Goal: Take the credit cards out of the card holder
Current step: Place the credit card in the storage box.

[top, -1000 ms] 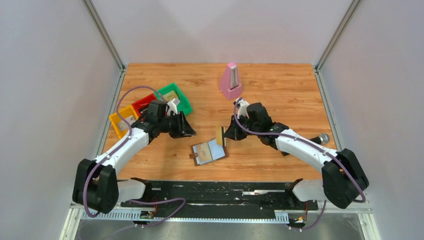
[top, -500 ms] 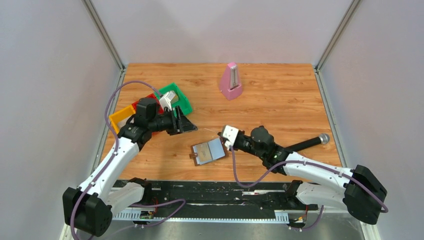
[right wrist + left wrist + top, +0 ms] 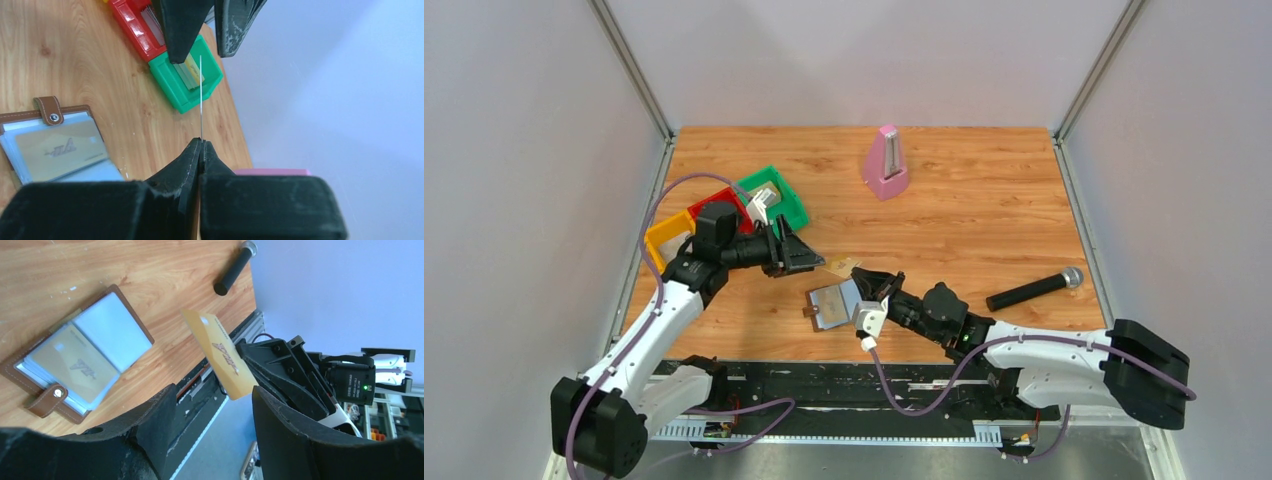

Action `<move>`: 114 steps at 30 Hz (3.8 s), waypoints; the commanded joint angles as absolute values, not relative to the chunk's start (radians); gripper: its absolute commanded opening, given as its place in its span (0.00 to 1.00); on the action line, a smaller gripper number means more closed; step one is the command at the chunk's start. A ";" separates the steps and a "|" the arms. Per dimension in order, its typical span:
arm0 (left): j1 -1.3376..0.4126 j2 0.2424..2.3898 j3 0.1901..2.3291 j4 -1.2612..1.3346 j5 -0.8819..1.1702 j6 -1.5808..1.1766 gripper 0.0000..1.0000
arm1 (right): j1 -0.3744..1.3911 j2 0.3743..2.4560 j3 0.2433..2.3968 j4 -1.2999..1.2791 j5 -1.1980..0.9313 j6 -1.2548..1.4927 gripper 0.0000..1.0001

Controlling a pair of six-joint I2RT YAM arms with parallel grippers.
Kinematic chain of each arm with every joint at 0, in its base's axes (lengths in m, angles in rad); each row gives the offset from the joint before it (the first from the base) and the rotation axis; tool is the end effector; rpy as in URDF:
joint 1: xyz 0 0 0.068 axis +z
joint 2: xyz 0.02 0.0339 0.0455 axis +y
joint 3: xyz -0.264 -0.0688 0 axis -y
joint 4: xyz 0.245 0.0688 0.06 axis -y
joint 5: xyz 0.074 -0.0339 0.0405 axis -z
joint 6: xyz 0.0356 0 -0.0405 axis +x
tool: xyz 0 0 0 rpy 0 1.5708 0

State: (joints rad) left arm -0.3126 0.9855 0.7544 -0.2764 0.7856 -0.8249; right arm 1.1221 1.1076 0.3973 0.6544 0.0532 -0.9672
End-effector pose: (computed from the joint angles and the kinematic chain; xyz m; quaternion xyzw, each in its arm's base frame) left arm 0.1950 -0.0895 0.2876 -0.0140 0.8195 -0.5302 0.2169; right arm 0.1042 0.2121 0.2293 -0.6189 0.3806 0.0339 0.6863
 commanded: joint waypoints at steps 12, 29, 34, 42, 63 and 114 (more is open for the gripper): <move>-0.310 1.004 0.590 0.084 0.899 -1.073 0.61 | 1.188 1.187 0.396 0.807 0.167 -1.124 0.00; -0.310 1.057 0.572 0.150 0.922 -1.094 0.00 | 1.202 1.244 0.366 0.768 0.140 -1.093 0.13; -0.310 1.061 0.588 0.108 0.917 -1.039 0.00 | 1.200 1.224 0.363 0.740 0.149 -1.041 0.34; -0.310 1.081 0.636 -0.044 0.866 -0.841 0.00 | 1.138 1.076 0.413 0.540 0.088 -0.672 0.42; -0.310 0.997 0.504 0.209 0.732 -0.973 0.00 | 0.718 1.118 0.724 0.144 -0.256 0.617 0.56; -0.310 0.937 0.675 -0.021 0.852 -0.736 0.50 | 0.647 1.286 0.845 0.066 -0.981 0.386 0.01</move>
State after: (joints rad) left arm -0.3077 0.9600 0.5621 0.2043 0.7700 -0.9489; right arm 0.6521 1.3033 0.7811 0.2661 -0.7662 0.5915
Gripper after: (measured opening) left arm 0.486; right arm 0.013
